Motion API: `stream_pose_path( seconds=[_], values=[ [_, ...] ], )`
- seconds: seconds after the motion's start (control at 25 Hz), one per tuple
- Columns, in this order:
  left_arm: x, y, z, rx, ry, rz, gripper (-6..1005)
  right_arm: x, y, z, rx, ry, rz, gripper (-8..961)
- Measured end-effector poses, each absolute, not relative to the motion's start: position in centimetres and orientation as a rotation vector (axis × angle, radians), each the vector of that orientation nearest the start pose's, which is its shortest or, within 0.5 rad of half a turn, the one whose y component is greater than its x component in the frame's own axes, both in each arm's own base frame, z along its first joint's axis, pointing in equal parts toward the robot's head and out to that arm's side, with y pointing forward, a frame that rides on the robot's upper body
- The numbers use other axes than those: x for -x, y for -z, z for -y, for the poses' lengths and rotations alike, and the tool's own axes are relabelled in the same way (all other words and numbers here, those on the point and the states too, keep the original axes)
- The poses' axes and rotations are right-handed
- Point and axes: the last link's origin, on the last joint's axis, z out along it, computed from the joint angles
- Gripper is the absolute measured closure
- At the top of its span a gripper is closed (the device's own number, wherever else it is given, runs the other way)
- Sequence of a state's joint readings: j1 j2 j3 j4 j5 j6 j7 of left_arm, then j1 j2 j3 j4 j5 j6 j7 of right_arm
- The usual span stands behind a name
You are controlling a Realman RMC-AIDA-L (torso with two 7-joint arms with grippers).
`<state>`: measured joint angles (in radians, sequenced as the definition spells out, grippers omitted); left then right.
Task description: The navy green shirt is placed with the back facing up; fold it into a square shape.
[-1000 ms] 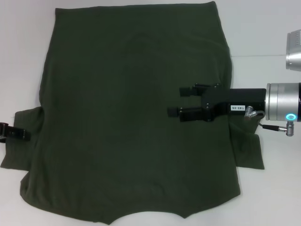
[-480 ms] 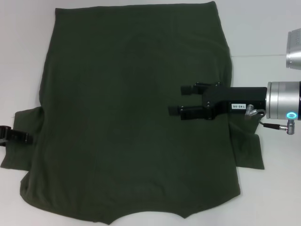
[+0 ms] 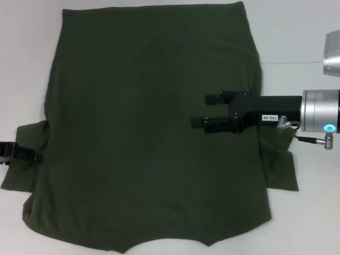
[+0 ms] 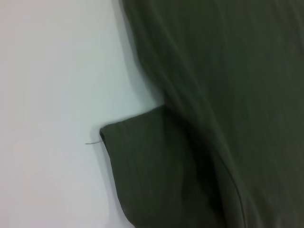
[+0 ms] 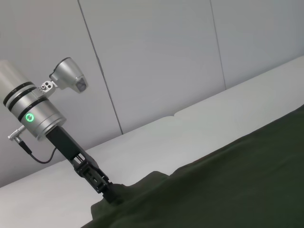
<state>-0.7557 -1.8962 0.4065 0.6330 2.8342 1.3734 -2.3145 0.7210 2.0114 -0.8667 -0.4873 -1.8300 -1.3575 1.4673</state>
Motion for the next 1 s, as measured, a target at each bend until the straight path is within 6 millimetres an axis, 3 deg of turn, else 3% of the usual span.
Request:
stream_pose_path(
  seconds=[0.56,0.92,1.0],
  values=[
    [33.32,-8.41,-38.47,2.104,-0.072,1.633,248,-21.38,1.25,-38.84,2.724,-0.696,-0.64,12],
    [33.48,-8.4,-38.42,2.097,-0.076,1.632,475,-21.43,1.25,-38.8,2.724,-0.695,-0.641,12],
    [33.54,-8.44,-38.46,2.092,-0.076,1.629,566,-21.41,1.25,-38.82,2.724,-0.695,-0.639,12]
  ],
)
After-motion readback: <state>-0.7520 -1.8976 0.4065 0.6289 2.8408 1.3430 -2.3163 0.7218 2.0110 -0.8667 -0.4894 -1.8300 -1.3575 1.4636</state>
